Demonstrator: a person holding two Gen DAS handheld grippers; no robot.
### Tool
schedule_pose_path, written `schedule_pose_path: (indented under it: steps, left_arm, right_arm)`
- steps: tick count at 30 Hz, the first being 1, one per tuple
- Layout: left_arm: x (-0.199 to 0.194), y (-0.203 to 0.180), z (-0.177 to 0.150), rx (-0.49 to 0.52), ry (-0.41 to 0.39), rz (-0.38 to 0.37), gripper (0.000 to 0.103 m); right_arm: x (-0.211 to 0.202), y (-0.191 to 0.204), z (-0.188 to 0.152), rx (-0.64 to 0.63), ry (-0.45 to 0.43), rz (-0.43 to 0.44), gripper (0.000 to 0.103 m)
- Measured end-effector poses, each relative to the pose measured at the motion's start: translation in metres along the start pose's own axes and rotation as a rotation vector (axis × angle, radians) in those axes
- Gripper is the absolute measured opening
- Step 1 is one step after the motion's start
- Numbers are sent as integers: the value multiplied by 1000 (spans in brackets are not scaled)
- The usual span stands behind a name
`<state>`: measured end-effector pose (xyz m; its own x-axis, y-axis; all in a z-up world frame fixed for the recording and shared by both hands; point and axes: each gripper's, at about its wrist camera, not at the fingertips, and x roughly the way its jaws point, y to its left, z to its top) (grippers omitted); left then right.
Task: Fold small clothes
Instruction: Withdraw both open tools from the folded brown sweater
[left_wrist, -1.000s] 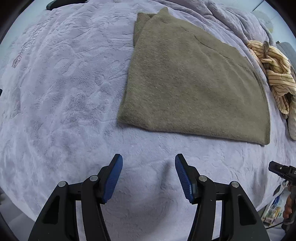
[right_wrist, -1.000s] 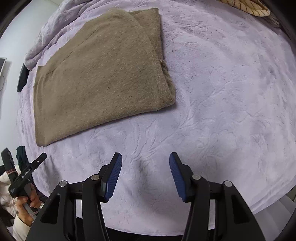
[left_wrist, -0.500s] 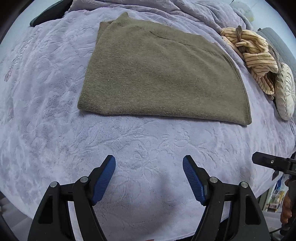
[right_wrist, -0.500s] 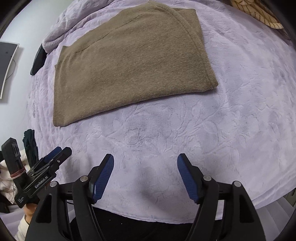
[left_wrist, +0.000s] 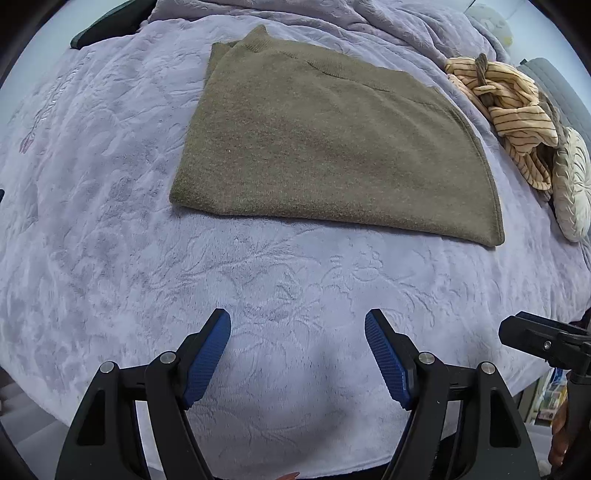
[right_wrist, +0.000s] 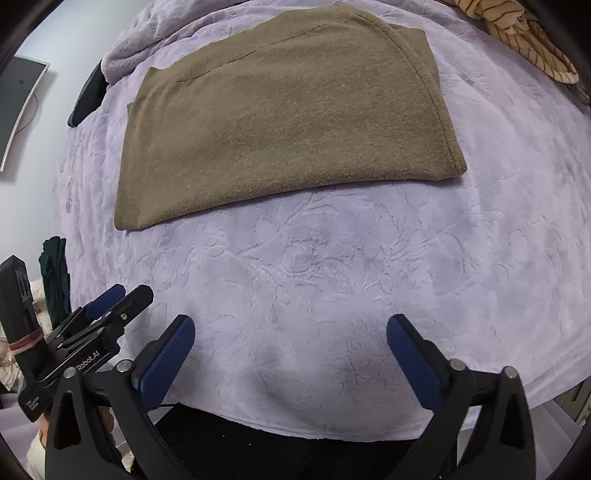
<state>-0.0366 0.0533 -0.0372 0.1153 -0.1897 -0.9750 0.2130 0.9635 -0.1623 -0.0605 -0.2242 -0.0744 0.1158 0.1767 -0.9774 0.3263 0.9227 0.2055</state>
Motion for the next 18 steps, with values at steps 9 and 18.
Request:
schedule_pose_path:
  steps: [9,18]
  left_arm:
    - [2,3,2,3,7,26,76]
    - [11,13,6,-6,41,52,76]
  right_arm:
    - [7,10,1,-15,36,-14,103]
    - [18,18,4,-32,74,-32,103]
